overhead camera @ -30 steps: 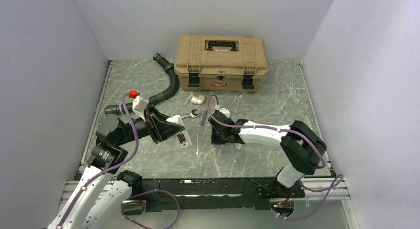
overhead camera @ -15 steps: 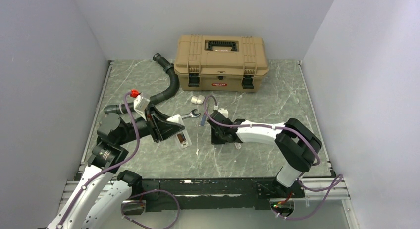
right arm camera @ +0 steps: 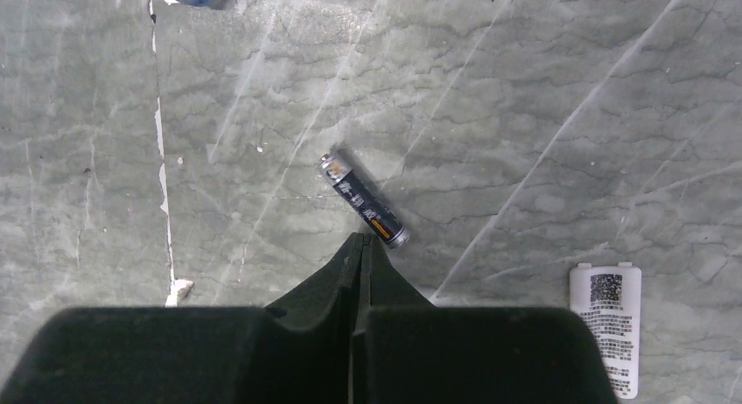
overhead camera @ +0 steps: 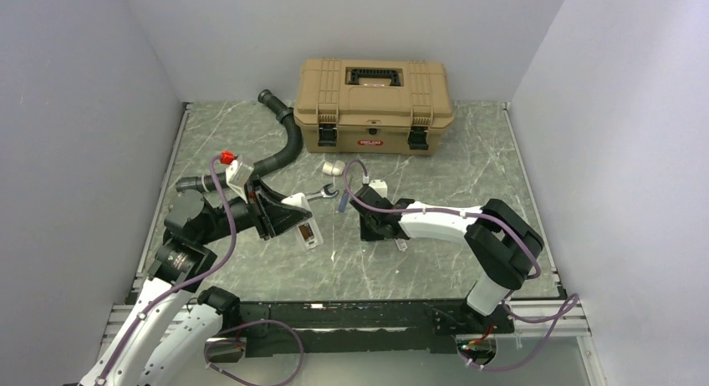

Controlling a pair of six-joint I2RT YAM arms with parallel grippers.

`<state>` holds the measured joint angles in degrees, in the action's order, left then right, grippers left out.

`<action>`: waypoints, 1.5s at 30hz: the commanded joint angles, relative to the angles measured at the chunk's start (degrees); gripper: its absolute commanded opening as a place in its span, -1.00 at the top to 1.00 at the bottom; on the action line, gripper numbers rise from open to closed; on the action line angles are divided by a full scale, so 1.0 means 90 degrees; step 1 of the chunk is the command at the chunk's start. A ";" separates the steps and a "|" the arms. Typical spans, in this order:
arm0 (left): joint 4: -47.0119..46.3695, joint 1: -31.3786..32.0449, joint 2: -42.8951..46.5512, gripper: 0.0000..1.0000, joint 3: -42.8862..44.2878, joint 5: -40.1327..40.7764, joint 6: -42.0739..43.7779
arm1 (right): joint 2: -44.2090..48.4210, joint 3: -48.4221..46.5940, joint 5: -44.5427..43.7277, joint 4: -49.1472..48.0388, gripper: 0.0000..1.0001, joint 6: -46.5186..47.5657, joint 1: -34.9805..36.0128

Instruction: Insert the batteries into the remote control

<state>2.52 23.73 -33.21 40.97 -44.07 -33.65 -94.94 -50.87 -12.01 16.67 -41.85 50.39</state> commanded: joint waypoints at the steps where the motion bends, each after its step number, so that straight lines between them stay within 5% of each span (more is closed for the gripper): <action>1: -0.0095 -0.0009 0.0021 1.00 0.0224 0.0057 0.0077 | -0.0153 -0.0061 -0.0287 0.0542 0.94 0.0205 -0.0075; 45: 0.0127 -0.0012 -0.0079 1.00 0.0381 0.0223 0.0148 | -0.0646 -0.0620 -0.0438 0.0395 0.96 0.0802 -0.0506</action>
<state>5.34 23.73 -33.61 41.50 -42.54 -33.15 -98.56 -55.55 -13.67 19.07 -36.25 47.05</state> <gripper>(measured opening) 0.302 0.023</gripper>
